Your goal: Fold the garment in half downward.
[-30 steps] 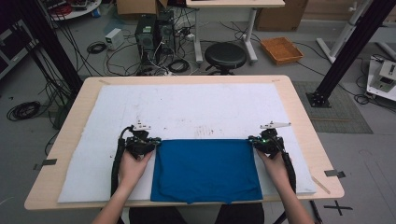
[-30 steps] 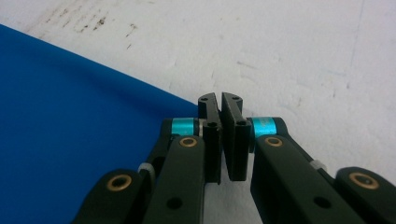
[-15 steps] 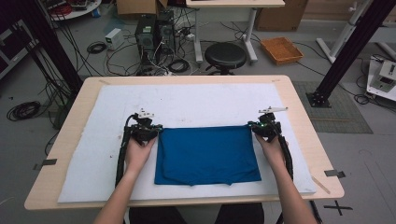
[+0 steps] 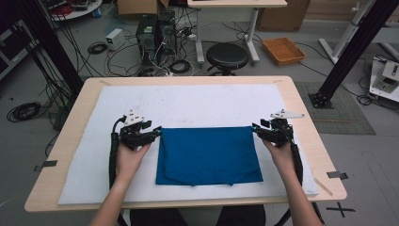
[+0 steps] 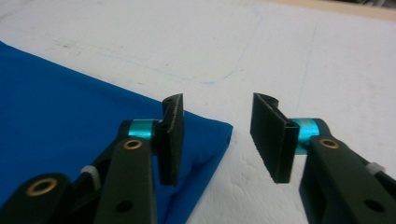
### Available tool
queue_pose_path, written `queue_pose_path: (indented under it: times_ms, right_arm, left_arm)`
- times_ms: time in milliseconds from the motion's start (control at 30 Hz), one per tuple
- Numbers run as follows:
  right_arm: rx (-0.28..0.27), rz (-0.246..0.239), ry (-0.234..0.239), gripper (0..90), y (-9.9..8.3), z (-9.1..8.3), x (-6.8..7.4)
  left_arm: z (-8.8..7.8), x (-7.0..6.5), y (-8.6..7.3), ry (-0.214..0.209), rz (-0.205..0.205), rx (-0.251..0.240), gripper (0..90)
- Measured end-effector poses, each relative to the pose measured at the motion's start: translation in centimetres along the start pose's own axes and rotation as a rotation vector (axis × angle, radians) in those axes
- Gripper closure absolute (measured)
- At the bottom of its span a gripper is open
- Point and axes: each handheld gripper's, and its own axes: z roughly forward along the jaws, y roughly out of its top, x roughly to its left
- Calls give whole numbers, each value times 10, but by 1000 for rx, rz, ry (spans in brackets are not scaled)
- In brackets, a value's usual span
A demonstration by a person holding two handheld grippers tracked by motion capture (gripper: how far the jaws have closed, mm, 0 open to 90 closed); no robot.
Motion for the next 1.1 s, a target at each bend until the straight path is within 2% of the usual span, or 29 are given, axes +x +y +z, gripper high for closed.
queue_pose_path:
  times_ms: [100, 200, 300, 367, 467, 733, 1100]
  right_arm:
    - [-47, -1, 16, 509, -4, -16, 2]
    - [-86, 0, 28, 480, -10, -26, 4]
    - [-87, -3, 18, 401, -10, -32, 4]
    - [-97, 5, 10, 378, -10, -35, 3]
    - [-125, 21, 20, 370, -12, -40, -1]
    - [-136, 57, 15, 368, -15, -44, -11]
    - [-135, 48, 25, 368, -14, -45, -11]
  left_arm:
    - [-11, 0, 1, 19, 33, -10, 430]
    - [-16, 0, 1, 21, 32, -25, 413]
    - [-17, -2, 0, 26, 40, -23, 400]
    - [-17, -4, 0, 29, 57, -18, 399]
    - [-17, -5, -1, 17, 54, -23, 399]
    - [-20, -3, -2, 15, 42, -33, 400]
    - [-19, -7, -2, 4, 56, -28, 400]
